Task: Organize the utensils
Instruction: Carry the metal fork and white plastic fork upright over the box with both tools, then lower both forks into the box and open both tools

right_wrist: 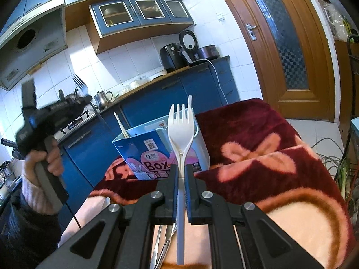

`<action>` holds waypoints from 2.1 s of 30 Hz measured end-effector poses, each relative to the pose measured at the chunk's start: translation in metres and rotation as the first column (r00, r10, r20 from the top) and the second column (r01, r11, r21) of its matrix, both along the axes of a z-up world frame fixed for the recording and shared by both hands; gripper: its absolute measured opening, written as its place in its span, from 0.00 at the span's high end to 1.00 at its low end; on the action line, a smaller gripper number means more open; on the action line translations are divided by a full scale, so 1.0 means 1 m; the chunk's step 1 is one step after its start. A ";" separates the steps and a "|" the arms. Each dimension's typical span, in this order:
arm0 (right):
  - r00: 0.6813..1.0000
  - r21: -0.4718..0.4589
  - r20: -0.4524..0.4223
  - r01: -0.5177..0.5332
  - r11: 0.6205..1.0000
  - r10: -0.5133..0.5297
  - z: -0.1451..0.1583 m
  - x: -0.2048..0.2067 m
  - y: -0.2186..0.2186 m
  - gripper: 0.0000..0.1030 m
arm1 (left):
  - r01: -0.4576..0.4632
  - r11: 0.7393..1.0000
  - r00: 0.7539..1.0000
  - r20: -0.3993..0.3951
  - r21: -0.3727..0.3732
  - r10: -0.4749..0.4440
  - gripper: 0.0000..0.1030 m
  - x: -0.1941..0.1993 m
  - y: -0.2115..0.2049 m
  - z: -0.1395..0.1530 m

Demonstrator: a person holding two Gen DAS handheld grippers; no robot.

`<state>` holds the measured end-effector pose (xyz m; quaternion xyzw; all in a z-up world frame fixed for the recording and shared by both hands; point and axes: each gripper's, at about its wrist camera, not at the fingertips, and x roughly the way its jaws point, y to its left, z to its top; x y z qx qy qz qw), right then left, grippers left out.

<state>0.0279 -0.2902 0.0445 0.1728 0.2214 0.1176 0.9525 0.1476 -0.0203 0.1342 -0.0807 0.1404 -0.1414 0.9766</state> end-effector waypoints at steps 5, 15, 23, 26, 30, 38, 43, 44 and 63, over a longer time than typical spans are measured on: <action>1.000 -0.016 0.014 -0.002 1.000 0.002 0.006 0.009 0.003 0.93 | 0.001 1.000 0.999 -0.051 0.007 -0.001 0.95 0.014 -0.003 -0.025; 0.996 -0.039 0.083 0.013 0.999 -0.009 0.028 0.037 0.011 0.93 | 0.027 1.000 0.991 -0.133 0.006 -0.026 0.95 0.028 -0.009 -0.058; 0.985 -0.041 0.171 0.035 0.999 -0.028 0.047 0.072 0.015 0.93 | 0.032 0.999 0.987 -0.158 0.011 -0.030 0.95 0.032 -0.012 -0.070; 0.982 -0.037 0.188 0.039 0.999 -0.031 0.050 0.088 0.018 0.93 | 0.033 0.999 0.986 -0.162 0.015 -0.030 0.95 0.033 -0.013 -0.072; 0.975 -0.052 0.220 0.054 0.997 -0.041 0.050 0.104 0.024 0.93 | 0.030 0.999 0.987 -0.160 0.021 -0.027 0.95 0.033 -0.013 -0.073; 0.964 -0.071 0.257 0.092 0.993 -0.071 0.041 0.128 0.028 0.93 | 0.025 0.999 0.988 -0.153 0.021 -0.022 0.95 0.033 -0.014 -0.075; 0.964 -0.080 0.253 0.107 0.991 -0.083 0.032 0.141 0.028 0.92 | 0.022 0.999 0.989 -0.147 0.024 -0.018 0.95 0.031 -0.014 -0.075; 0.966 -0.084 0.246 0.105 0.991 -0.081 0.029 0.143 0.029 0.92 | 0.021 0.999 0.989 -0.146 0.025 -0.017 0.95 0.031 -0.015 -0.075; 0.985 -0.143 0.174 0.034 0.989 -0.009 0.006 0.146 0.042 0.76 | 0.001 0.999 0.992 -0.127 0.046 0.005 0.94 0.028 -0.018 -0.075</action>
